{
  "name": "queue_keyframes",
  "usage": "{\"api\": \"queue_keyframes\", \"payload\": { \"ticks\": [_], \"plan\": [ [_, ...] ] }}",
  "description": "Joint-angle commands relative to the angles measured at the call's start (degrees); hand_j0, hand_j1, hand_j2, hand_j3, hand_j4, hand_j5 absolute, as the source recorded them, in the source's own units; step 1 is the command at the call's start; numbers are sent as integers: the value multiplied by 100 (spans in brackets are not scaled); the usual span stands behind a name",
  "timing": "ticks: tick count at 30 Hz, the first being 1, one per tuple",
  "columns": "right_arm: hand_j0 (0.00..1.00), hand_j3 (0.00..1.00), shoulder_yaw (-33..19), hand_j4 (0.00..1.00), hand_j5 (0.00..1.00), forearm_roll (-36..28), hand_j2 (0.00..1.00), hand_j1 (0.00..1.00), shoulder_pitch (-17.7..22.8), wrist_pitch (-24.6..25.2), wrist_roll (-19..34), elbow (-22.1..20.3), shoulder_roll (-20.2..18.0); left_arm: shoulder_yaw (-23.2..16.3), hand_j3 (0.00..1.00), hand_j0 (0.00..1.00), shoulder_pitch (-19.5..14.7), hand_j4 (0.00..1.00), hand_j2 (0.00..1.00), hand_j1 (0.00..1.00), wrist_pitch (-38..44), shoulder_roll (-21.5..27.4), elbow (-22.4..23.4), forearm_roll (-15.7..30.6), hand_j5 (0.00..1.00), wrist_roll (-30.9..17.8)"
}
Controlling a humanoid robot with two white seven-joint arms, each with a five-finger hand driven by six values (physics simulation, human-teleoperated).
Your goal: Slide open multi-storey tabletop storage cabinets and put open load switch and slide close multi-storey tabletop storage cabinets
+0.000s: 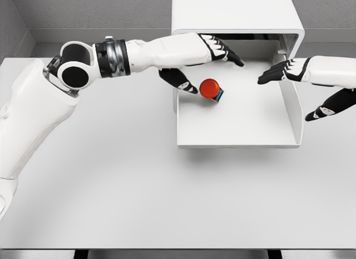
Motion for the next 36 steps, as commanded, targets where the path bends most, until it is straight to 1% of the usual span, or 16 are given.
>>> {"api": "queue_keyframes", "payload": {
  "ticks": [1, 3, 5, 6, 9, 10, 12, 14, 15, 16, 19, 22, 24, 26, 29, 36],
  "plan": [
    [100, 100, -2, 100, 100, -38, 100, 100, 0, 17, -3, -19, -35, 22, 100, 100, 0, 100, 100, 100, 17, 65, -236, 174, 100, 3],
    [100, 100, -10, 100, 100, -38, 100, 100, 0, 17, -3, -27, -43, 4, 100, 100, -79, 100, 100, 100, 26, 364, -526, 623, 100, 3],
    [100, 100, -2, 100, 100, -38, 100, 100, 9, 17, -3, -45, -52, -5, 100, 100, -141, 100, 100, 100, 26, 689, -913, 1141, 100, 3],
    [100, 100, -2, 100, 100, -38, 100, 100, 70, 17, -3, -54, -78, -14, 100, 100, -149, 100, 100, 100, 17, 900, -1106, 1475, 100, 3],
    [100, 100, -10, 100, 100, -55, 100, 100, 246, 17, -3, -45, -87, -66, 100, 100, -123, 100, 100, 100, 17, 1709, -1405, 2249, 100, 3],
    [100, 100, -10, 100, 100, -64, 100, 100, 299, 17, -3, -45, -122, -128, 100, 100, -105, 100, 100, 100, -18, 2043, -1423, 2512, 100, 3],
    [100, 100, -10, 100, 100, -99, 100, 100, 422, 17, -3, -45, -166, -137, 100, 100, -88, 100, 100, 100, -36, 2403, -1449, 2653, 100, 3],
    [100, 100, -10, 100, 100, -108, 100, 100, 501, 17, -3, -45, -201, -137, 100, 100, -88, 100, 100, 100, -27, 2588, -1458, 2802, 100, 3],
    [100, 100, -19, 100, 100, -108, 100, 100, 527, 17, -3, -45, -298, -128, 100, 100, -105, 100, 100, 100, -27, 2772, -1520, 3048, 100, 3],
    [100, 100, -19, 100, 100, -99, 100, 100, 527, 17, -3, -54, -333, -128, 100, 100, -123, 100, 100, 100, -27, 2957, -1590, 3189, 100, 3],
    [100, 100, -19, 100, 100, -99, 100, 100, 615, 17, -3, -71, -325, -137, 100, 100, -97, 100, 100, 100, -27, 3124, -1608, 3409, 100, 3],
    [100, 100, -28, 100, 100, -99, 100, 100, 694, 17, -3, -106, -272, -128, 100, 100, 17, 100, 100, 100, -18, 3238, -1616, 3409, 100, 3],
    [100, 100, -28, 100, 100, -99, 100, 100, 703, 17, -3, -115, -272, -119, 100, 100, 35, 100, 100, 100, 17, 3353, -1616, 3427, 100, 3],
    [100, 100, -19, 100, 100, -99, 100, 100, 703, 17, -3, -124, -245, -110, 100, 100, 97, 100, 100, 100, 17, 3353, -1748, 3567, 100, 3],
    [100, 100, -28, 100, 100, -99, 100, 100, 659, 17, -3, -142, -245, -58, 100, 100, 88, 100, 100, 100, 17, 3441, -1740, 3576, 100, 3],
    [100, 100, -28, 100, 100, -99, 100, 100, 642, 17, -3, -159, -324, -93, 100, 100, 79, 100, 100, 100, 17, 3432, -1740, 3576, 100, 3]
  ]
}}
